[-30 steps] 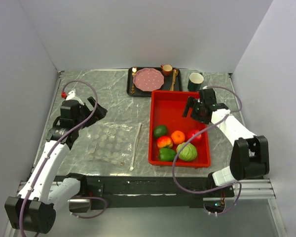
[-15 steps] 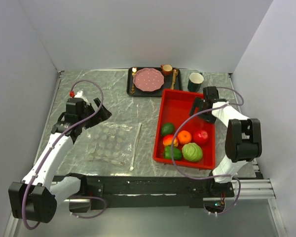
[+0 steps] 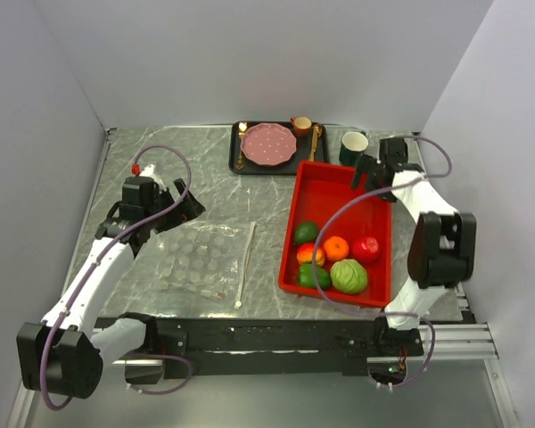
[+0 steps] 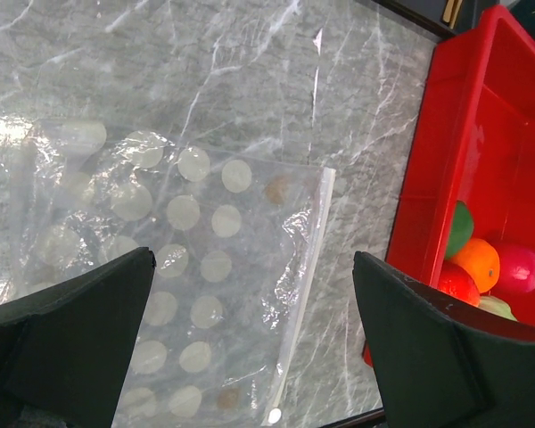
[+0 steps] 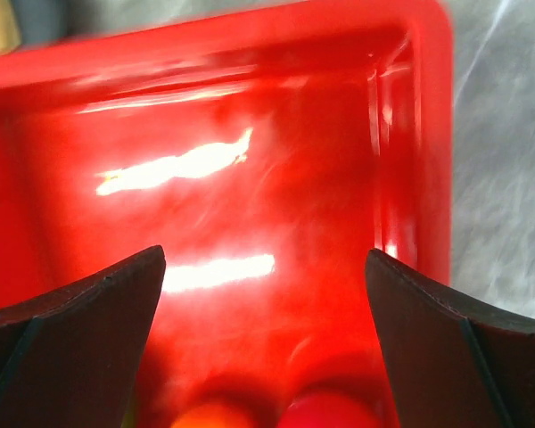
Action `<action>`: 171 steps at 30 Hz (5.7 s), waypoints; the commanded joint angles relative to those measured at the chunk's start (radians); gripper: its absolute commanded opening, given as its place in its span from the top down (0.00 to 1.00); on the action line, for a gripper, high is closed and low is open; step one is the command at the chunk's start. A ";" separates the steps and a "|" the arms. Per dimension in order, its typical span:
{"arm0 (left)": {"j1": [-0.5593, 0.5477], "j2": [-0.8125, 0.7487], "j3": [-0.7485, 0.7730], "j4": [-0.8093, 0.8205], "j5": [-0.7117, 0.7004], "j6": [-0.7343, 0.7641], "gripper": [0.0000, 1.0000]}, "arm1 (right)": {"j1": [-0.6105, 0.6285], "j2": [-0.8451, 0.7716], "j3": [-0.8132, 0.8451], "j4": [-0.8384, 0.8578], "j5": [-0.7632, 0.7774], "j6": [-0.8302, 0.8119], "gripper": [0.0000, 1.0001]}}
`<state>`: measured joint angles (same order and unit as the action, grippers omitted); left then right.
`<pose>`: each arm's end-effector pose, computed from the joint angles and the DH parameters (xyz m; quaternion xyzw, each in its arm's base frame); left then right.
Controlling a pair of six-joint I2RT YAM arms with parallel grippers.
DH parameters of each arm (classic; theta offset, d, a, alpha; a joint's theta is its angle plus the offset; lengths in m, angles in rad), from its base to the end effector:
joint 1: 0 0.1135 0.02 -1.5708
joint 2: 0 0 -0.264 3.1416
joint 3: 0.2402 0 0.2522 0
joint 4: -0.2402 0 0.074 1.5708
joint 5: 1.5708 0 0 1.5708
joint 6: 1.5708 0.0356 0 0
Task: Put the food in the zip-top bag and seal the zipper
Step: Adjust the bin at the center of the board, then pick up the zipper food storage bag at the center of the board.
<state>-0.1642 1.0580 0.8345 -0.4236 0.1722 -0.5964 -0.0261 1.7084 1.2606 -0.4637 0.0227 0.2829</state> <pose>0.2256 -0.0436 0.2820 -0.1538 0.8794 -0.2363 0.3837 0.3700 -0.0105 0.2364 0.1492 0.9343 0.0308 0.3224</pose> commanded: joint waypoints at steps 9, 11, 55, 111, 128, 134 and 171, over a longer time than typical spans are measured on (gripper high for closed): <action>-0.154 0.043 0.070 0.060 0.050 0.063 0.01 | 0.035 -0.507 -0.352 -0.092 0.295 0.249 0.00; -0.211 0.078 0.100 0.049 0.017 0.067 0.01 | 0.031 -0.513 -0.383 -0.090 0.292 0.282 0.00; -0.735 0.582 0.187 0.364 0.227 -0.167 0.01 | -0.199 0.114 0.126 0.017 -0.354 0.200 0.00; -0.725 0.508 0.268 -0.280 -0.636 -0.229 0.24 | 0.130 -0.589 -0.256 -0.026 -0.156 0.254 0.00; -0.793 0.603 0.353 -0.259 -0.594 -0.250 0.46 | 0.130 -0.595 -0.288 -0.004 -0.150 0.245 0.07; -0.793 0.661 0.359 -0.261 -0.573 -0.270 0.55 | 0.130 -0.609 -0.299 -0.004 -0.136 0.248 0.10; -0.793 0.698 0.308 -0.253 -0.695 -0.364 0.72 | 0.121 -0.624 -0.308 -0.041 -0.113 0.226 0.06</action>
<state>-0.9565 1.7519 1.1271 -0.6876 -0.4812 -0.9394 0.0959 1.1206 0.9604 -0.5034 -0.1112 0.5228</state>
